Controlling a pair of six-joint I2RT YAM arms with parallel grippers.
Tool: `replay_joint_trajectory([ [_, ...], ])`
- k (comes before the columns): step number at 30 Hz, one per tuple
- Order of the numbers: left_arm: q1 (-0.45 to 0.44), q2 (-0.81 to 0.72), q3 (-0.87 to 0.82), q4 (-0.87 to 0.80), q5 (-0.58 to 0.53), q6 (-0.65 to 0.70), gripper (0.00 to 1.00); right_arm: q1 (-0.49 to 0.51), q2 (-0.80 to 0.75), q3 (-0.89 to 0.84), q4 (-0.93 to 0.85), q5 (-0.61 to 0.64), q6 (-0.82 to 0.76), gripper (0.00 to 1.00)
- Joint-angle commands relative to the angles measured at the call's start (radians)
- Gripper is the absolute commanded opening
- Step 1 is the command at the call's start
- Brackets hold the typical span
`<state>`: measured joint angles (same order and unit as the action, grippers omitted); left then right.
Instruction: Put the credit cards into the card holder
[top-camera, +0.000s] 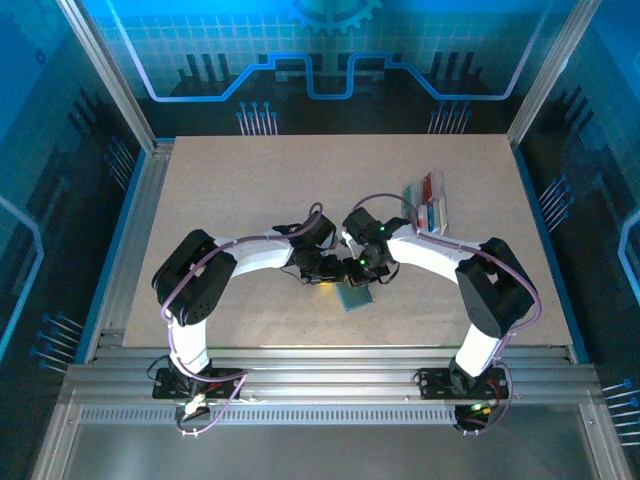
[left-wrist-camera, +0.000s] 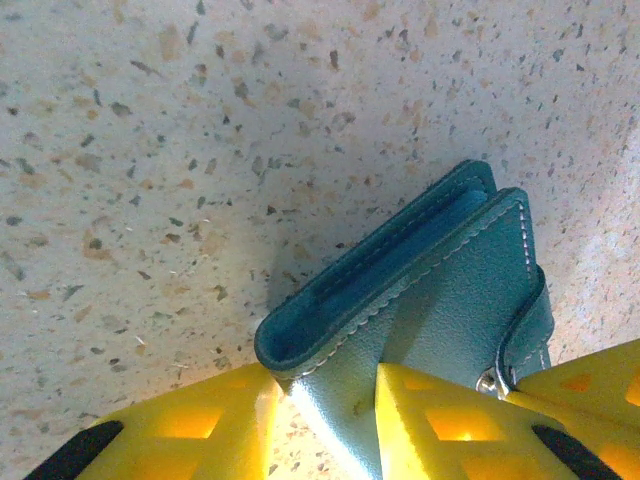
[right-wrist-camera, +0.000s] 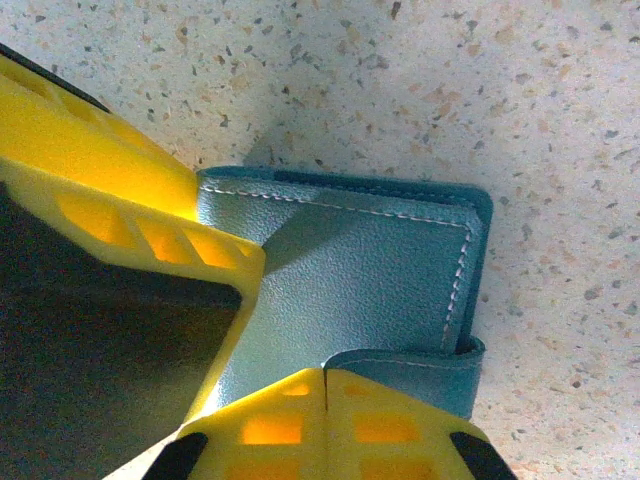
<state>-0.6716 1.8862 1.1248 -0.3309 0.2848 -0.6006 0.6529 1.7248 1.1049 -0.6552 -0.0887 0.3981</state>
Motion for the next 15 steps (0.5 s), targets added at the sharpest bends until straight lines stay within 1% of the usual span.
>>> replay_joint_trajectory([
  [1, -0.012, 0.036, -0.024, 0.002, 0.002, -0.002, 0.32, -0.011, 0.019, -0.013, -0.04, 0.016, -0.014, 0.0],
  [6, -0.013, 0.033, -0.025, 0.004, 0.001, -0.004, 0.32, -0.015, 0.01, -0.018, -0.043, 0.019, -0.015, 0.0],
  [15, -0.011, 0.036, -0.033, 0.016, 0.006, -0.011, 0.32, -0.011, 0.041, -0.017, -0.026, -0.011, -0.013, 0.0],
])
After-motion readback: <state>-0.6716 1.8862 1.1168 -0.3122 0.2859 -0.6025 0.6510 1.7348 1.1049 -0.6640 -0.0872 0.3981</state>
